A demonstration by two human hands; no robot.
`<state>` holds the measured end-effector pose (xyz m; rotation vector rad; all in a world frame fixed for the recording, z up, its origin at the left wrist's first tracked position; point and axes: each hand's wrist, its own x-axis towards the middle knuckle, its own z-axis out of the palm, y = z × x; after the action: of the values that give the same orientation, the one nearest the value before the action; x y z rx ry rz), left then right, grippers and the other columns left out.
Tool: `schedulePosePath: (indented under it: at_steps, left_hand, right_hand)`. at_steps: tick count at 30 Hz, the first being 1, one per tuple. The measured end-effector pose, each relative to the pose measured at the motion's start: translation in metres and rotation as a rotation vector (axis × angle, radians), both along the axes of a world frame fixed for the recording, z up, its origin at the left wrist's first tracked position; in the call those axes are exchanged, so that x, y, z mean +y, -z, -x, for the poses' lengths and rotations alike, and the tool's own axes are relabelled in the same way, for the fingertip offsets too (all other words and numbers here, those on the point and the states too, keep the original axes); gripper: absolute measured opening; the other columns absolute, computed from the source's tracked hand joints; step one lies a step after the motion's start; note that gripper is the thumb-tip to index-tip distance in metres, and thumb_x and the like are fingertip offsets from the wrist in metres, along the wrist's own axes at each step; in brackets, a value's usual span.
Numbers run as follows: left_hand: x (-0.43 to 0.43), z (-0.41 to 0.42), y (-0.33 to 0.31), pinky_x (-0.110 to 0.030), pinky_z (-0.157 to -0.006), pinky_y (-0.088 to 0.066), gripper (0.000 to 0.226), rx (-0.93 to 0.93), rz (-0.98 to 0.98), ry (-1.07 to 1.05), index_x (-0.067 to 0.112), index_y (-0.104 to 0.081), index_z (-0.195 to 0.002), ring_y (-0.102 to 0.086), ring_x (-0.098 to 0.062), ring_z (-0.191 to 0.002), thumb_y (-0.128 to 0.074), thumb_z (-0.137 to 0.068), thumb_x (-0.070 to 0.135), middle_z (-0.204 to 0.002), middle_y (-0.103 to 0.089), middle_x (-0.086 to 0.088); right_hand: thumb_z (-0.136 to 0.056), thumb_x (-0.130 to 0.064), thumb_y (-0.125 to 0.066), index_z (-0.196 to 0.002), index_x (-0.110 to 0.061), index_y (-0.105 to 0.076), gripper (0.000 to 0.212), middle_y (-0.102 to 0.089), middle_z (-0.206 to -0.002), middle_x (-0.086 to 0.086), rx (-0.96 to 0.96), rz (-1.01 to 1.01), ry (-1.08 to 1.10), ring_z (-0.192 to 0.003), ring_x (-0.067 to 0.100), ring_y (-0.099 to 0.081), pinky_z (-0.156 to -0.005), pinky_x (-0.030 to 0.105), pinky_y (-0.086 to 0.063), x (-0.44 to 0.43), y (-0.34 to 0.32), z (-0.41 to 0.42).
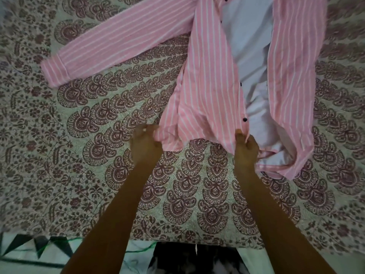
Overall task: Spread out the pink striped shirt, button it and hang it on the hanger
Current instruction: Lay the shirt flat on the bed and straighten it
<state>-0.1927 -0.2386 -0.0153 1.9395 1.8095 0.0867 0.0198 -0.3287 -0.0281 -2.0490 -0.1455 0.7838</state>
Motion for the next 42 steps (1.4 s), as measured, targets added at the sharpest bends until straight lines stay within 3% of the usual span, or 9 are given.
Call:
schedulePosePath:
  at_steps: [7, 12, 18, 21, 25, 29, 32, 37, 42]
  left_hand:
    - [-0.015, -0.052, 0.016, -0.043, -0.095, -0.037, 0.094, -0.021, 0.004, 0.310, 0.018, -0.021, -0.145, -0.042, -0.028, -0.120, -0.072, -0.071, 0.044, -0.131, -0.043, -0.014]
    - [0.019, -0.061, 0.008, -0.028, -0.059, -0.052, 0.038, -0.326, -0.110, -0.129, 0.005, -0.051, -0.119, -0.061, -0.020, -0.073, -0.055, -0.081, 0.002, -0.088, -0.064, -0.008]
    - [0.061, -0.008, -0.060, -0.001, -0.057, -0.031, 0.039, -0.495, -0.727, -0.101, 0.001, -0.053, -0.090, -0.034, 0.001, -0.060, -0.043, -0.057, -0.017, -0.077, -0.055, -0.017]
    - [0.067, 0.027, -0.056, -0.011, -0.061, -0.028, 0.039, -0.375, -0.619, -0.106, -0.005, -0.056, -0.088, -0.045, -0.005, -0.076, -0.042, -0.054, -0.016, -0.090, -0.050, -0.012]
    - [0.063, 0.065, -0.014, -0.030, -0.064, -0.035, 0.021, -0.132, -0.262, -0.117, -0.003, -0.054, -0.098, -0.059, -0.038, -0.081, -0.049, -0.079, -0.011, -0.094, -0.060, -0.027]
    - [0.071, 0.079, 0.009, -0.044, -0.074, -0.055, 0.036, -0.336, 0.146, -0.545, 0.013, -0.048, -0.120, -0.061, -0.035, -0.095, -0.042, -0.085, 0.004, -0.108, -0.062, -0.018]
    - [0.069, 0.074, 0.004, -0.037, -0.067, -0.057, 0.045, -0.486, 0.143, -0.525, 0.018, -0.052, -0.117, -0.060, -0.027, -0.097, -0.042, -0.081, -0.007, -0.112, -0.060, -0.008]
    - [0.062, 0.077, -0.001, -0.037, -0.068, -0.056, 0.040, -0.607, 0.176, -0.296, 0.013, -0.057, -0.114, -0.064, -0.018, -0.078, -0.052, -0.082, -0.009, -0.090, -0.065, 0.007]
    - [0.065, 0.082, -0.004, -0.040, -0.071, -0.058, 0.035, -0.566, 0.221, -0.164, 0.020, -0.058, -0.116, -0.065, -0.026, -0.088, -0.056, -0.085, 0.003, -0.098, -0.066, -0.005]
  right_hand:
    - [-0.093, -0.003, -0.046, -0.073, -0.020, -0.052, 0.027, -0.045, -0.056, -0.015, 0.301, -0.353, 0.231, -0.058, 0.000, -0.042, -0.062, 0.011, -0.039, 0.025, -0.051, -0.003]
    - [-0.094, -0.006, -0.045, -0.101, -0.015, -0.059, 0.018, -0.063, -0.115, 0.018, 0.308, -0.347, 0.324, -0.110, 0.032, -0.057, -0.104, 0.040, -0.040, 0.037, -0.080, -0.011]
    - [-0.095, -0.004, -0.045, -0.075, -0.022, -0.048, 0.027, -0.046, -0.063, -0.014, 0.075, -0.399, 0.121, -0.054, -0.007, -0.041, -0.055, 0.006, -0.035, 0.044, -0.080, 0.002]
    - [-0.093, -0.004, -0.047, -0.069, -0.020, -0.050, 0.029, -0.047, -0.052, -0.016, 0.142, -0.384, -0.004, -0.050, -0.005, -0.038, -0.050, 0.010, -0.032, 0.050, -0.076, 0.019]
    - [-0.093, -0.015, -0.050, -0.083, -0.009, -0.059, 0.014, -0.058, -0.075, 0.002, 0.123, -0.088, -0.233, -0.070, 0.015, -0.054, -0.064, 0.026, -0.044, 0.044, -0.041, 0.039]
    - [-0.090, -0.022, -0.056, -0.077, -0.013, -0.061, 0.017, -0.056, -0.068, 0.003, -0.046, 0.181, -0.468, -0.068, 0.021, -0.051, -0.065, 0.029, -0.039, 0.033, -0.009, 0.060]
    - [-0.085, -0.016, -0.061, -0.073, -0.012, -0.063, 0.013, -0.054, -0.062, 0.003, 0.005, 0.264, -0.250, -0.066, 0.020, -0.051, -0.067, 0.027, -0.037, 0.031, 0.003, 0.073]
    - [-0.085, -0.012, -0.063, -0.070, -0.017, -0.058, 0.017, -0.060, -0.079, 0.000, 0.432, -0.007, 0.350, -0.080, 0.017, -0.053, -0.069, 0.024, -0.041, 0.039, -0.002, 0.080]
    - [-0.093, -0.015, -0.053, -0.119, -0.007, -0.056, 0.027, -0.059, -0.091, -0.006, 0.573, -0.150, 0.377, -0.083, 0.001, -0.057, -0.067, 0.018, -0.047, 0.052, -0.009, 0.062]
